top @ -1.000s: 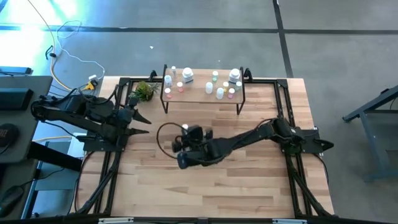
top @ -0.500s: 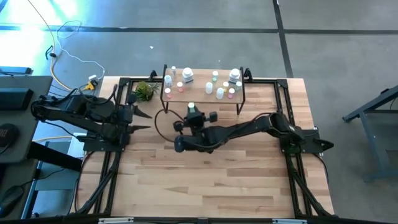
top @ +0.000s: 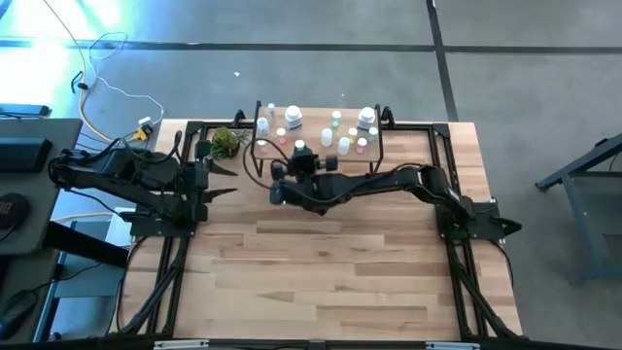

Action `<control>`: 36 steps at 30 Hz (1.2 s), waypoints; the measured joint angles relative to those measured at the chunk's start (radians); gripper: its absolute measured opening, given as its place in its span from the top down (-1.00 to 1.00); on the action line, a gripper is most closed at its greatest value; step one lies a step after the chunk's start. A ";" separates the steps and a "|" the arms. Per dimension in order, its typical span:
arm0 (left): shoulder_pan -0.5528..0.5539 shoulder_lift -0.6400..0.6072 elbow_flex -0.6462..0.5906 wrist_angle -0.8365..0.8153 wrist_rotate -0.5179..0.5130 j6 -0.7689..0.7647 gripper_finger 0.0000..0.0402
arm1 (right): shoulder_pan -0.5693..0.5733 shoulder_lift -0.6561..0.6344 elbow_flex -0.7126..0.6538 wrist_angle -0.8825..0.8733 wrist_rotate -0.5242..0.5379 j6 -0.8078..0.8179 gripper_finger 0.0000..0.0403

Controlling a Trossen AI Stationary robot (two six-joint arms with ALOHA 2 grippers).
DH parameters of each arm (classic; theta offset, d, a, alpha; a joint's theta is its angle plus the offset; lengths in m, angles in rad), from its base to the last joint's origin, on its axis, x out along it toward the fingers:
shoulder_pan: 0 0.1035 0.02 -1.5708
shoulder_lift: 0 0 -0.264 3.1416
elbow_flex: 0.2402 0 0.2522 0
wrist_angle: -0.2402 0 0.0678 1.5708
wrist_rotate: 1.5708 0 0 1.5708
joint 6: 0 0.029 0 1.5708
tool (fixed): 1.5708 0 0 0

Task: Pick and place medicine bottles onto shelf by color
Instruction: Put the blue pill bottle on the shelf

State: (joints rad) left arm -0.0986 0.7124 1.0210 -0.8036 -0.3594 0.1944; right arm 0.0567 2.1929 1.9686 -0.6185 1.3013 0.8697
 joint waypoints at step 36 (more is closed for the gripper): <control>0.000 0.001 0.000 -0.007 -0.019 -0.034 0.22 | -0.050 -0.016 -0.004 0.400 -0.108 -0.347 0.64</control>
State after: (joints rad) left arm -0.0990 0.7132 1.0210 -0.8104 -0.3786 0.1604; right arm 0.0063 2.1769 1.9644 -0.2188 1.1931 0.5225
